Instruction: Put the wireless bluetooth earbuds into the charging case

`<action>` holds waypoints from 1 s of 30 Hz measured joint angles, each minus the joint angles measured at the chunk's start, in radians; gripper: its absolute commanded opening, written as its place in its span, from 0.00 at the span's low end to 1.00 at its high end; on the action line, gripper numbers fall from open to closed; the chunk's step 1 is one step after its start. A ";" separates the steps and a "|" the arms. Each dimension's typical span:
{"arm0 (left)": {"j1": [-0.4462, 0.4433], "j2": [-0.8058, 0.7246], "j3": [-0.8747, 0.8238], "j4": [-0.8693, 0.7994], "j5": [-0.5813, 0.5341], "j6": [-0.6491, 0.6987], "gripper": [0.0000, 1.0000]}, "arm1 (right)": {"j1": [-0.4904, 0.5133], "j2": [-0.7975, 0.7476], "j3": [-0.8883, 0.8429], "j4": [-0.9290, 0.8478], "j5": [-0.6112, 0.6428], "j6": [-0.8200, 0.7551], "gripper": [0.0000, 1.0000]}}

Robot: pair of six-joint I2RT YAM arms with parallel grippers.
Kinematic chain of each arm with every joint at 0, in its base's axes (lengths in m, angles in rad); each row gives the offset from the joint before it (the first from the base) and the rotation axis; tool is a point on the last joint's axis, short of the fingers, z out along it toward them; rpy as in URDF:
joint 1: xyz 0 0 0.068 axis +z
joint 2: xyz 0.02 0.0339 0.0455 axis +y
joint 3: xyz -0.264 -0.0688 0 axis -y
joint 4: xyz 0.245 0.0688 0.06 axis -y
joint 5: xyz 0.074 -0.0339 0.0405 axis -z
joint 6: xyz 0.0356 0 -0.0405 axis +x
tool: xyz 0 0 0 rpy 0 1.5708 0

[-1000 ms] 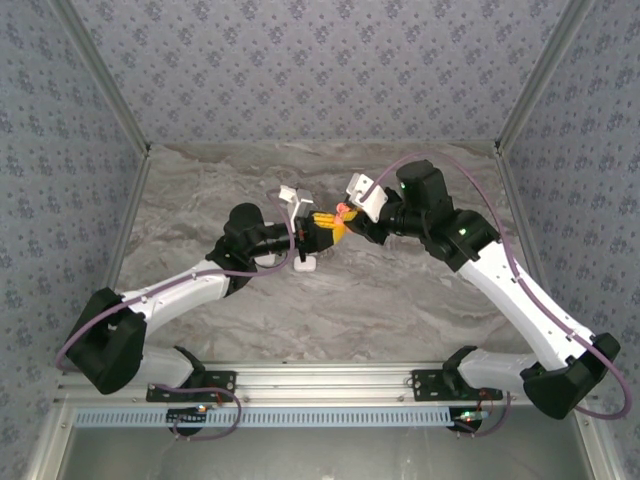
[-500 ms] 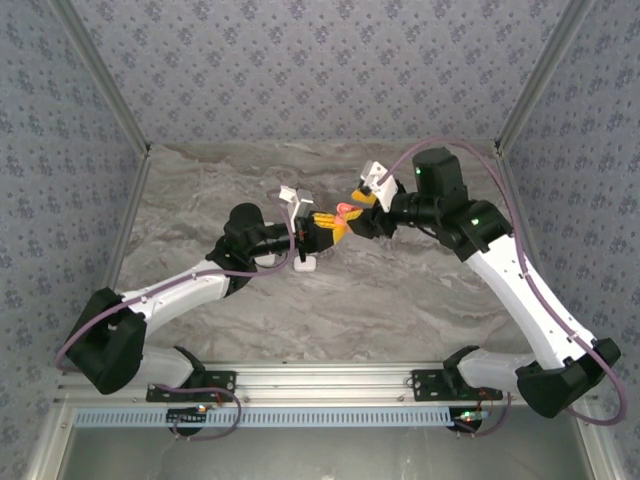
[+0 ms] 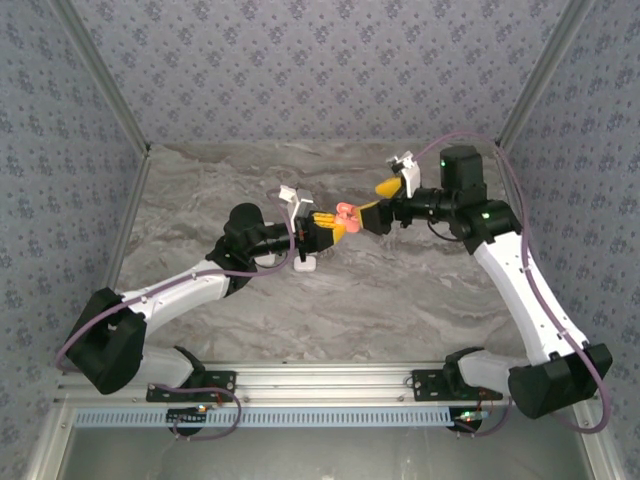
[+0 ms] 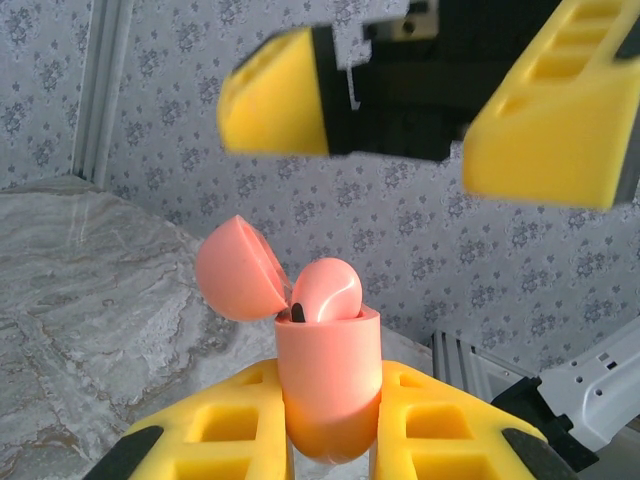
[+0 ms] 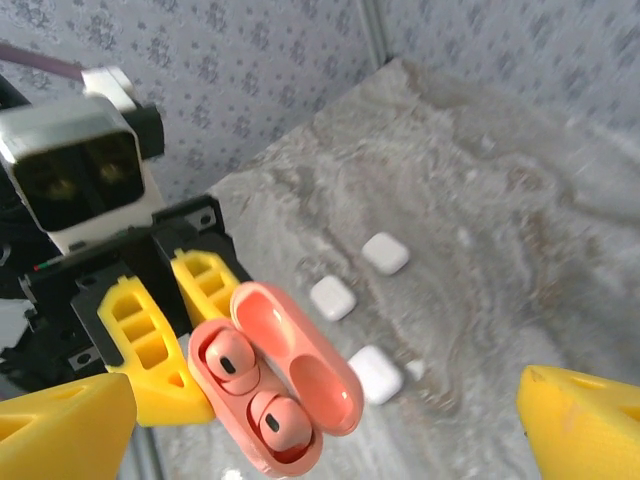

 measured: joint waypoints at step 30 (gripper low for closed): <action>-0.006 -0.004 0.003 -0.012 -0.013 0.009 0.00 | 0.064 -0.034 -0.035 -0.002 -0.135 0.051 1.00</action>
